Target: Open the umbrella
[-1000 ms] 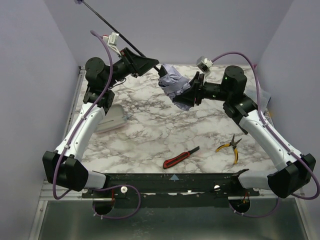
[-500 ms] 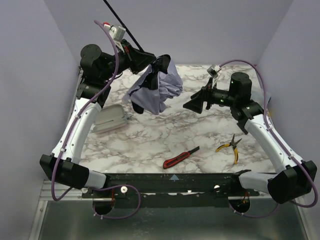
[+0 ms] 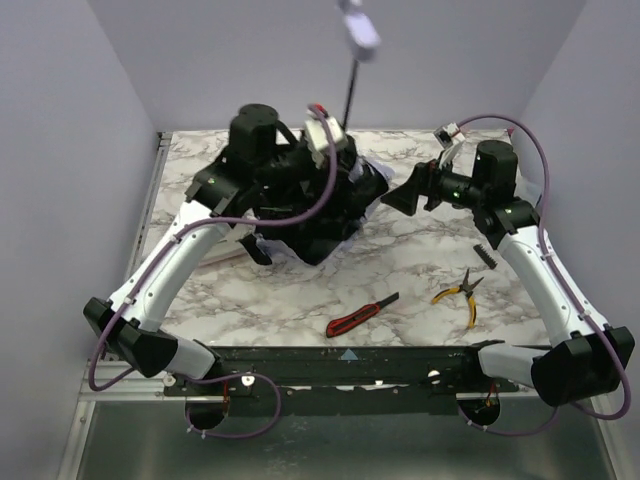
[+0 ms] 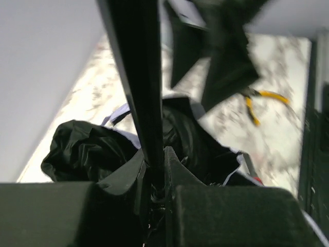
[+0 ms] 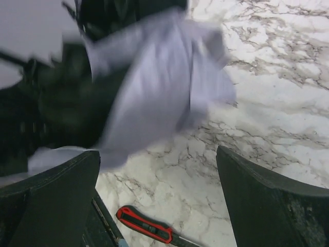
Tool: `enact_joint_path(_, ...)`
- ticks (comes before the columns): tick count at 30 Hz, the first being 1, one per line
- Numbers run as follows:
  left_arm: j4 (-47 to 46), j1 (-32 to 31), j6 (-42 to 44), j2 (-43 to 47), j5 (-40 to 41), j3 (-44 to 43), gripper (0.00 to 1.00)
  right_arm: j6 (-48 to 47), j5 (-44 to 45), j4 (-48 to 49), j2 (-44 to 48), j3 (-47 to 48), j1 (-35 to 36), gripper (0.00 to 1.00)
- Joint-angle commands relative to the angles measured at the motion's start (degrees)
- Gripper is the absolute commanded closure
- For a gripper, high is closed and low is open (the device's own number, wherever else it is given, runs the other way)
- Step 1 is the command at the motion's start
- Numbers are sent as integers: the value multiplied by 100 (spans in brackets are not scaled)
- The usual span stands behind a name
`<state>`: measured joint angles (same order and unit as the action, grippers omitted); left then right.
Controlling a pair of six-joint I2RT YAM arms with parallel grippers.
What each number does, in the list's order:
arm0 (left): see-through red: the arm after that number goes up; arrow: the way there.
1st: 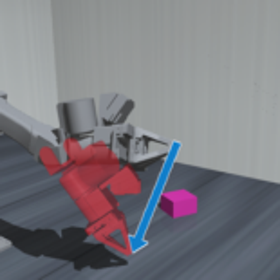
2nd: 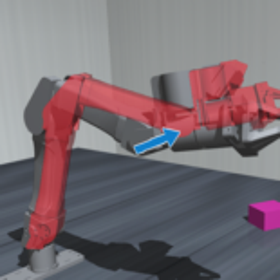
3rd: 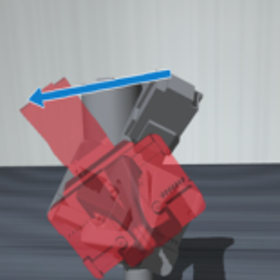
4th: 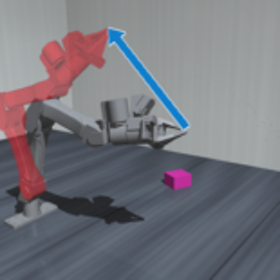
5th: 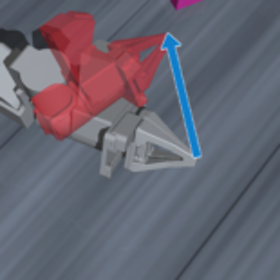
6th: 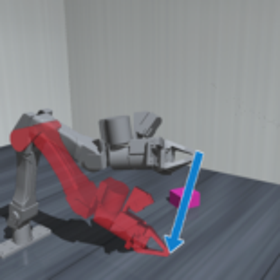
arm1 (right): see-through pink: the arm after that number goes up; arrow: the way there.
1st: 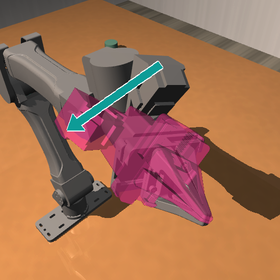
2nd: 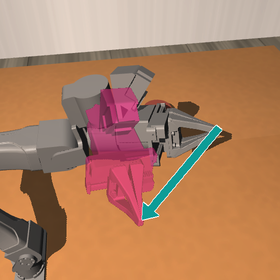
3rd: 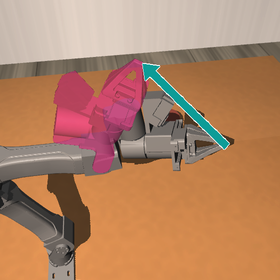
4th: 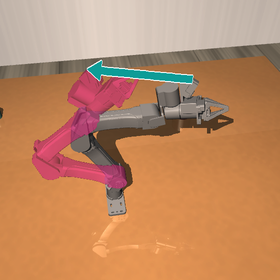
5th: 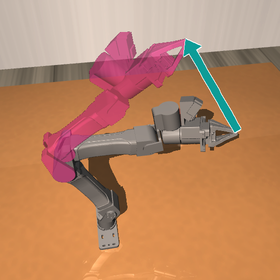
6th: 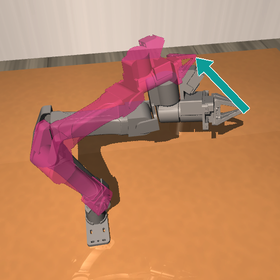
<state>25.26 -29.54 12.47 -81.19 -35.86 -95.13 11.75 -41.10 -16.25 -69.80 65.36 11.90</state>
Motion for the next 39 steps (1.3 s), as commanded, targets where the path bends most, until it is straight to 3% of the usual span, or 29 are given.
enact_joint_path(1, 807, -629, 1416, -15, 499, -118, 100, -51, 274, -66, -134, 282, -188, 4)
enact_joint_path(4, 323, 23, 1038, -194, 571, -407, 100, -152, 228, -216, -95, 327, -385, 4)
enact_joint_path(7, 192, 674, 592, -646, 673, -1273, 100, -339, 171, -335, -8, 336, -469, 4)
enact_joint_path(9, 710, 582, 1119, -910, 352, -1870, 100, -434, 62, -352, 31, 345, -471, 5)
enact_joint_path(11, 772, 352, 1226, -920, 202, -1895, 100, -496, -114, -325, 34, 386, -469, 7)
enact_joint_path(14, 577, 215, 874, -912, -141, -1709, 100, -622, -486, -152, 53, 467, -469, 15)
enact_joint_path(20, 303, 197, 153, -979, -500, -1497, 100, -834, -990, 174, 53, 653, -461, 40)
enact_joint_path(25, 51, 42, -93, -984, -561, -1201, 100, -1080, -977, 83, -181, 690, -278, 52)
enact_joint_path(35, -187, -300, -215, -1130, -465, -1062, 100, -1446, -844, 384, -655, 730, 362, 51)
enact_joint_path(39, -49, -327, -324, -1298, -584, -1416, 100, -1936, -834, 363, -847, 395, 588, 33)
